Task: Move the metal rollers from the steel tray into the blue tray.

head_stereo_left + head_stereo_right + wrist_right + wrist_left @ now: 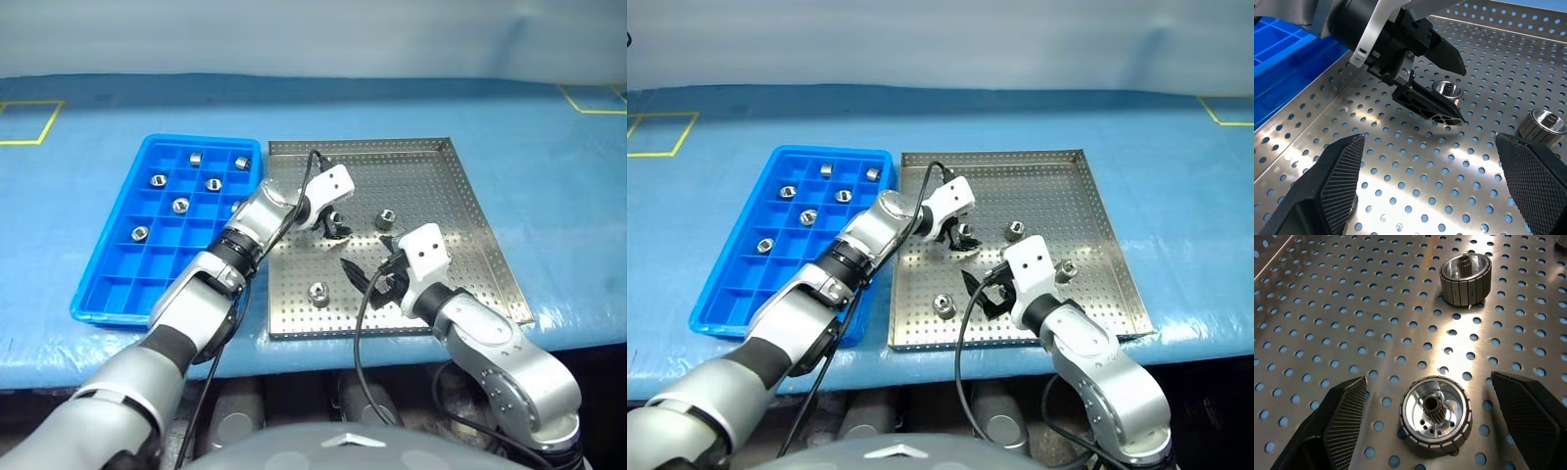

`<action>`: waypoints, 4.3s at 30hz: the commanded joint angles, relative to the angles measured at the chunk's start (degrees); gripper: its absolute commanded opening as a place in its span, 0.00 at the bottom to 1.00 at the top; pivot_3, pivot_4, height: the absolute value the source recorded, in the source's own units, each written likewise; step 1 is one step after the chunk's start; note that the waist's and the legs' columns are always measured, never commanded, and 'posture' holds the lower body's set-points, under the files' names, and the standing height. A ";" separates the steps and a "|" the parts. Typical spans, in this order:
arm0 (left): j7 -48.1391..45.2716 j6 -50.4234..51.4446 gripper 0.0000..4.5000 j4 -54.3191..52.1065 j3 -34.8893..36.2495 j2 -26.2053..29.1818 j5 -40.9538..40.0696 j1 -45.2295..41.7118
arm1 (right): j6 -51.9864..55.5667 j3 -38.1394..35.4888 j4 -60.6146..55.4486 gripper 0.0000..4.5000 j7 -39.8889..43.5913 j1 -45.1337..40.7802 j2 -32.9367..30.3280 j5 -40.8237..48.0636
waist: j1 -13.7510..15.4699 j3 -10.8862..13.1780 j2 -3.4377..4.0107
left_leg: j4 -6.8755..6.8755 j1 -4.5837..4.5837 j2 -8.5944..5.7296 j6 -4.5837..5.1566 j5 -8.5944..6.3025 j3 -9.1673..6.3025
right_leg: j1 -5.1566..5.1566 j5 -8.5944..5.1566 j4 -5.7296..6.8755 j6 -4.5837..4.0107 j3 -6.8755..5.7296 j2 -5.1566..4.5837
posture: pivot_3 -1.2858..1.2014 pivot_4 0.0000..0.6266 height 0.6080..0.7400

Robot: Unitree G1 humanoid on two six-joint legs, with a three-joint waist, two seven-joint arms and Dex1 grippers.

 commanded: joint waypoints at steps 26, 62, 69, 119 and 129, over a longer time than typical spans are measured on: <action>11.27 24.85 0.39 -61.29 27.70 19.20 -7.42 22.29 | -0.94 2.43 1.06 1.00 1.74 -3.54 0.83 0.64 | 0.86 -0.01 0.05 | 0.02 0.08 0.06 -0.08 0.05 -0.05 | 0.04 0.00 0.16 0.01 -0.03 -0.01 | 0.53 0.24 1.00; 24.66 31.89 0.39 -60.13 31.29 19.32 -11.34 39.45 | -1.70 3.98 2.94 1.00 2.79 -5.54 1.72 -0.43 | 3.31 -0.01 0.04 | 0.04 0.20 0.06 -0.10 0.06 -0.08 | 0.11 0.01 0.19 -0.01 -0.08 -0.01 | 0.53 0.24 1.00; 24.10 31.41 0.81 -62.57 33.18 18.07 -14.07 36.99 | -1.59 3.59 2.79 1.00 2.81 -5.53 1.55 -0.62 | 3.36 -0.01 0.03 | 0.04 0.31 0.06 -0.12 0.10 -0.09 | 0.21 0.01 0.23 0.00 -0.08 -0.01 | 0.53 0.24 1.00; -26.43 2.49 0.73 -39.28 -10.46 21.52 -3.64 16.31 | -0.36 -4.68 -5.24 1.00 0.25 6.96 -1.11 -0.54 | -0.86 -0.03 0.07 | 0.02 0.25 0.05 -0.08 0.09 0.00 | 0.13 -0.17 0.18 0.21 0.10 0.07 | 0.46 0.24 1.00; -27.15 5.48 0.38 -43.11 -5.29 20.75 -8.38 16.86 | -0.38 -4.53 -4.78 1.00 0.03 6.25 -0.77 -0.81 | -0.85 -0.02 0.07 | 0.02 0.25 0.06 -0.08 0.08 -0.01 | 0.13 -0.17 0.19 0.21 0.10 0.07 | 0.47 0.24 1.00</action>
